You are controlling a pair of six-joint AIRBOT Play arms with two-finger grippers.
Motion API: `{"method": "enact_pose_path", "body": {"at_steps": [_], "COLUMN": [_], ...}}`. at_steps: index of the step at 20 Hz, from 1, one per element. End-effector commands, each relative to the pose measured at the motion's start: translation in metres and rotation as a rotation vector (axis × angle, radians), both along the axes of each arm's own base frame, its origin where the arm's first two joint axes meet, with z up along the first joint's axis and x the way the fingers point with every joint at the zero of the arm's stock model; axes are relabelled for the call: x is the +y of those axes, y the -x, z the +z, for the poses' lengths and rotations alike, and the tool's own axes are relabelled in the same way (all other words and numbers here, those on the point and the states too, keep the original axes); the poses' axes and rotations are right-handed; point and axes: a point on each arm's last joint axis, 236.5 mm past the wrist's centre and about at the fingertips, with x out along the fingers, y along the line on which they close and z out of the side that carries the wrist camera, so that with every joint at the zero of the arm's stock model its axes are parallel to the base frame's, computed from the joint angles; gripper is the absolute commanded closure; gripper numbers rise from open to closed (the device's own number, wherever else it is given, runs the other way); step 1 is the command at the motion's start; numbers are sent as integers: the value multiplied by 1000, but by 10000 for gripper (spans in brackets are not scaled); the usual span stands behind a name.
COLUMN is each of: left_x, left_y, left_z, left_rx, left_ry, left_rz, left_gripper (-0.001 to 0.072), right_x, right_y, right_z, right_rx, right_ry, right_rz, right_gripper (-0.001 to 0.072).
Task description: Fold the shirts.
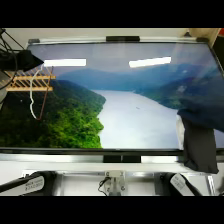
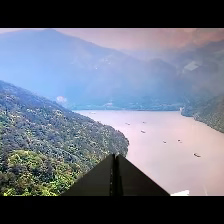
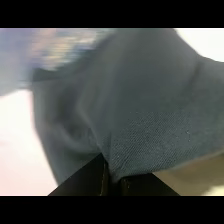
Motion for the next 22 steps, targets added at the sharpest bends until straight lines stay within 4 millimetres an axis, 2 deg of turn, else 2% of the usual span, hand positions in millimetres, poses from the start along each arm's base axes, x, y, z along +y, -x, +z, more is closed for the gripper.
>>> {"method": "enact_pose_path", "body": {"at_steps": [1, 4, 6, 7, 8, 9, 11, 12, 13, 15, 16, 17, 18, 19, 20, 21, 22], "left_x": [1, 2, 3, 3, 2, 0, -2, -3, -6, -11, -10, -8, -6, -6, -10, -21, -33], "left_y": [-1, -6, -7, -7, -5, -3, 3, 4, 6, 13, 19, 26, 37, 47, 52, 55, 57], "left_z": [0, 1, 1, 1, 0, -3, -10, -13, -17, -32, -44, -55, -69, -81, -91, -101, -112], "left_rx": [-12, -25, -29, -28, -20, -6, 20, 28, 35, 69, 109, 156, 219, 280, 321, 342, 362], "left_ry": [-12, -10, -9, -9, -10, -14, -42, -66, -95, -207, -292, -381, -486, -579, -637, -664, -671], "left_rz": [-8, 4, 9, 8, 1, -10, -28, -35, -45, -75, -69, -59, -53, -46, -47, -86, -120], "left_gripper": [670, 670, 669, 670, 670, 670, 671, 671, 671, 673, 673, 672, 673, 672, 671, 661, 521], "right_x": [7, 32, 34, 28, 24, 23, 14, 5, -5, -23, -23, -14, 8, 36, 66, 97, 121], "right_y": [72, 96, 112, 121, 129, 135, 134, 122, 101, 31, -9, -44, -76, -99, -117, -130, -137], "right_z": [-38, -95, -127, -138, -145, -148, -142, -131, -115, -61, -23, 9, 35, 46, 42, 26, 5], "right_rx": [282, 417, 510, 549, 590, 620, 620, 567, 472, 142, -64, -233, -368, -435, -435, -378, -290], "right_ry": [-13, -146, -176, -155, -141, -135, -96, -51, 6, 137, 180, 202, 205, 189, 175, 167, 164], "right_rz": [-42, -11, -21, -32, -37, -17, 32, 38, 40, 57, 61, 93, 162, 241, 335, 429, 475], "right_gripper": [644, 643, 625, 486, 132, 17, 17, 18, 25, 25, 27, 69, 71, 71, 71, 71, 69]}}
